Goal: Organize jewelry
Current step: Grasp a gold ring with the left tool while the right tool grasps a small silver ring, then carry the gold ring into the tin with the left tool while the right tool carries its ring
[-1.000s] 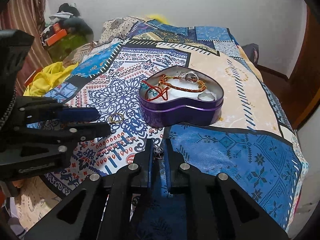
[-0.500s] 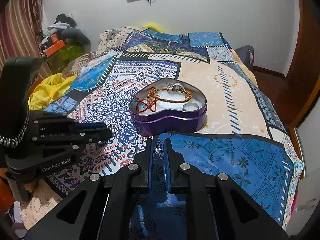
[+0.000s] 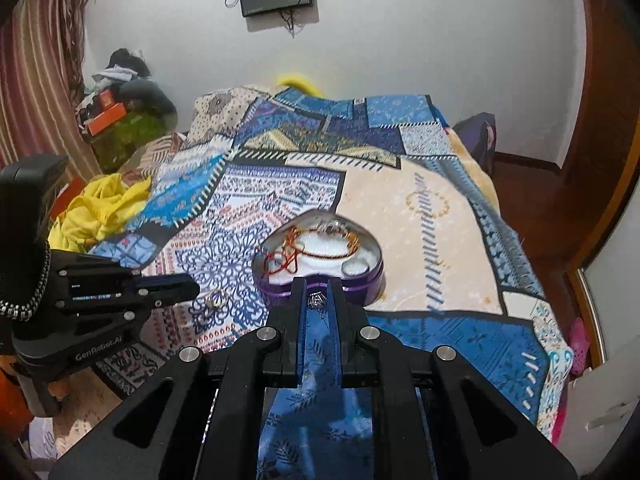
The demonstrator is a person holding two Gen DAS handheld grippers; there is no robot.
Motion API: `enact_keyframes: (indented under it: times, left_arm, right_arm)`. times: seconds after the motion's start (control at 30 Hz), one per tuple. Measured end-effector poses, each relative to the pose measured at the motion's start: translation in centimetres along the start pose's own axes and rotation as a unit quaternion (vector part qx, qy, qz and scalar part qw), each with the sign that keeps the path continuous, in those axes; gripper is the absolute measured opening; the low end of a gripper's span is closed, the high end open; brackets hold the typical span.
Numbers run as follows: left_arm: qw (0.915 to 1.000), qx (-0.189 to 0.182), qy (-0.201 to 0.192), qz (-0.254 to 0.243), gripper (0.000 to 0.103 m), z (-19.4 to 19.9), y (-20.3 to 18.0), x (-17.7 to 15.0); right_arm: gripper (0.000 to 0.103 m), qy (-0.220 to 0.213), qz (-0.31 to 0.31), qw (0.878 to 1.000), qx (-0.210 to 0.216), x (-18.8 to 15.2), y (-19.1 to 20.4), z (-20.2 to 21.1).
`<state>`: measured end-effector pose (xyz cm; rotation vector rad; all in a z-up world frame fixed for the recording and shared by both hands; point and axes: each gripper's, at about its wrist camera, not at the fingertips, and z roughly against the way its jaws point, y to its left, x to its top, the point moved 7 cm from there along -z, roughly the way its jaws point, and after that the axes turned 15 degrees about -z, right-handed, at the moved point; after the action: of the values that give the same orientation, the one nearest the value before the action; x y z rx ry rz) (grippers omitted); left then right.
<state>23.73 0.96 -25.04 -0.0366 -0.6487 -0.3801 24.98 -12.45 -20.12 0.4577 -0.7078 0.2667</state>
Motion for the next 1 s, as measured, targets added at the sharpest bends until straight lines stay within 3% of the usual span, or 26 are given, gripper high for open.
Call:
enact_keyframes:
  times: [0.13, 0.37, 0.5, 0.83, 1.0]
  left_arm:
    - [0.9998, 0.001, 0.018, -0.007, 0.032, -1.0, -0.1, -0.2]
    - [0.9992, -0.011, 0.038, -0.004, 0.032, -3.4, -0.1, -0.9]
    - [0.9992, -0.013, 0.036, -0.008, 0.017, -3.6, -0.2, -0.8]
    - [0.9997, 0.001, 0.023, -0.008, 0.017, -2.8, 0.0, -0.2]
    - [1.0, 0.002, -0.008, -0.001, 0.017, -0.8, 0.4, 1.8]
  right_arm:
    - [0.009, -0.001, -0.003, 1.0, 0.001, 0.1, -0.1, 0.1]
    - [0.009, 0.003, -0.007, 1.0, 0.002, -0.2, -0.3, -0.2]
    - [0.009, 0.003, -0.011, 1.0, 0.004, 0.1, -0.6, -0.3]
    - [0.009, -0.015, -0.008, 1.0, 0.011, 2.1, -0.3, -0.2]
    - [0.009, -0.031, 0.0, 0.999, 0.015, 3.7, 0.3, 0.2]
